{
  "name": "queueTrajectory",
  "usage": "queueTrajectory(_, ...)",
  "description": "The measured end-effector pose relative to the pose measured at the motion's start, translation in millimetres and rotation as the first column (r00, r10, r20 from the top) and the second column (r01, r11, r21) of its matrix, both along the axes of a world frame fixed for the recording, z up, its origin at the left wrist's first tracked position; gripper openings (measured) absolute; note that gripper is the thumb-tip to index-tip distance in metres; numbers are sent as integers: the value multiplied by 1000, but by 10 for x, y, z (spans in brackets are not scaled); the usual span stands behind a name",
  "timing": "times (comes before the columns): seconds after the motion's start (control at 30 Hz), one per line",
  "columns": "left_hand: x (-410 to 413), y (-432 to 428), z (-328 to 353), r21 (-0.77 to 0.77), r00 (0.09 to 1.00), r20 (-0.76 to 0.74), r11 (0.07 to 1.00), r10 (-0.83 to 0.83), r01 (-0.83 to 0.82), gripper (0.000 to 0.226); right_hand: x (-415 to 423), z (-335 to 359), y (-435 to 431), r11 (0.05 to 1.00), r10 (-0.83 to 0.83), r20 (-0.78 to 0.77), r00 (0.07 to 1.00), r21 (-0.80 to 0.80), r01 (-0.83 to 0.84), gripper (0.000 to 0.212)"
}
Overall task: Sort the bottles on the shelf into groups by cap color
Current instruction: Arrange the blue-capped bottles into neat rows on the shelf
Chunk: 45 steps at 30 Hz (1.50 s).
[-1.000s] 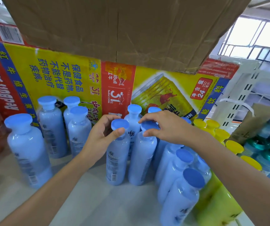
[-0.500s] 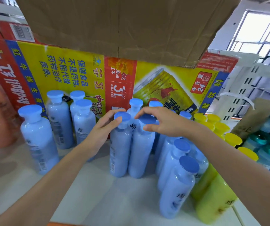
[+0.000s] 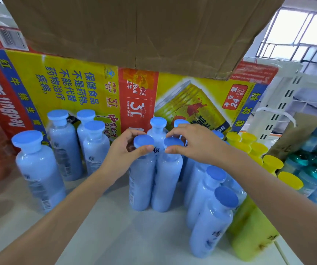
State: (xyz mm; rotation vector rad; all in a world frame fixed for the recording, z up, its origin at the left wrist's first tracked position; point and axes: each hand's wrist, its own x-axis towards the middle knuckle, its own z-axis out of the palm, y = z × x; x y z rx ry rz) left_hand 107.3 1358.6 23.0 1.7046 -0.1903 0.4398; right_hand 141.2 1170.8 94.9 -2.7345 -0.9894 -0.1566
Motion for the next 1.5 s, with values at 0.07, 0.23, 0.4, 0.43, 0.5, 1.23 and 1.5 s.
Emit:
queueTrajectory(0.07, -3, 44, 14, -21, 996, -32, 997, -80, 79, 24, 0, 15, -21, 1000, 20, -31, 999, -12, -20, 42)
queueTrajectory(0.23, 24, 181, -4, -72, 946, -86, 949, -313, 308, 47, 20, 39, -64, 997, 73, -125, 989, -14, -75, 39)
queueTrajectory(0.4, 41, 246, 5, -51, 899, -151, 911, -411, 408, 72, 34, 22, -112, 994, 105, -201, 974, 40, -99, 40)
queueTrajectory(0.43, 30, 239, 4, -55, 899, -152, 912, -410, 407, 73, 33, 25, -116, 994, 108, -205, 973, 48, -100, 39)
queueTrajectory(0.5, 16, 209, -8, -31, 915, -140, 925, -378, 378, 76, 22, 29, -104, 996, 88, -176, 981, 27, -84, 37)
queueTrajectory(1.23, 109, 220, 46, -141, 885, -144, 895, -442, 424, 60, 46, -32, -139, 994, 92, -158, 983, 66, -83, 39)
queueTrajectory(1.5, 75, 174, 122, 130, 950, -141, 946, -279, 297, 37, 20, 1, -86, 999, 53, -86, 995, 0, -54, 45)
